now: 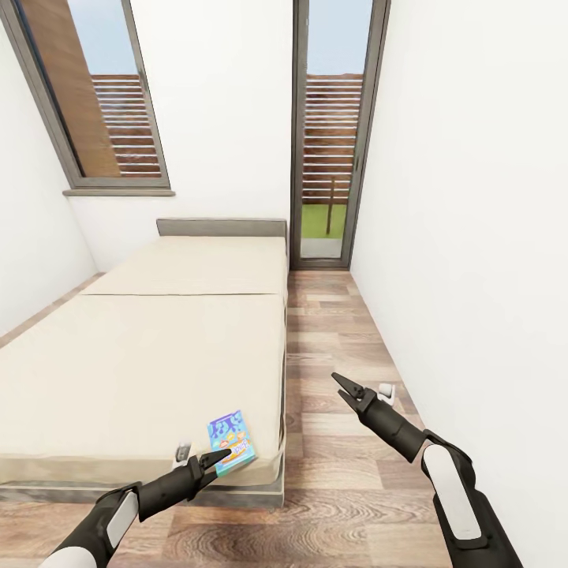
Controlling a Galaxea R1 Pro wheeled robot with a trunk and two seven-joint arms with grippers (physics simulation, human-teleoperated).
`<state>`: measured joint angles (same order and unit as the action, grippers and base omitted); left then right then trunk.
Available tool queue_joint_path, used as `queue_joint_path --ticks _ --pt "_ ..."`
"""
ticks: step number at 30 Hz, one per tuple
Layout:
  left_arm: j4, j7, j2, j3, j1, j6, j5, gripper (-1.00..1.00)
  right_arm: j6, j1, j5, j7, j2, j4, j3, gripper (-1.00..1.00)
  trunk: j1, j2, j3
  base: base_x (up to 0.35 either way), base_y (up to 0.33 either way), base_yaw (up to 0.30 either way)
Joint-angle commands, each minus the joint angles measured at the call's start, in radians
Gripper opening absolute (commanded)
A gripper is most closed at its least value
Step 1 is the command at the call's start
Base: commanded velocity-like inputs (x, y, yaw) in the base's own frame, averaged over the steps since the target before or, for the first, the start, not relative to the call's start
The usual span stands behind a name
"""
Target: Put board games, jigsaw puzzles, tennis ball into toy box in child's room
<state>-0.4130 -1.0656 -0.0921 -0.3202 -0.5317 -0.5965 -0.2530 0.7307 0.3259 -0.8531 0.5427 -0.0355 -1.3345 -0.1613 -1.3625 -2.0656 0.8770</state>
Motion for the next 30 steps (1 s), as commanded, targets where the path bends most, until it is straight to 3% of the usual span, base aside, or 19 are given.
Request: queue_joint_path --ticks 1,30 --pt "0.0 -0.002 0.0 -0.002 -0.001 -0.008 -0.003 1.0 0.007 0.001 -0.002 0.002 -0.001 0.0 -0.003 1.0 0.0 0.0 0.001 0.0 0.0 0.0" --pt "0.0 -0.002 0.0 -0.003 -0.001 -0.008 -0.003 1.0 0.007 0.001 -0.001 -0.009 -0.003 0.005 -0.001 1.0 0.0 0.0 0.001 0.013 0.0 0.0"
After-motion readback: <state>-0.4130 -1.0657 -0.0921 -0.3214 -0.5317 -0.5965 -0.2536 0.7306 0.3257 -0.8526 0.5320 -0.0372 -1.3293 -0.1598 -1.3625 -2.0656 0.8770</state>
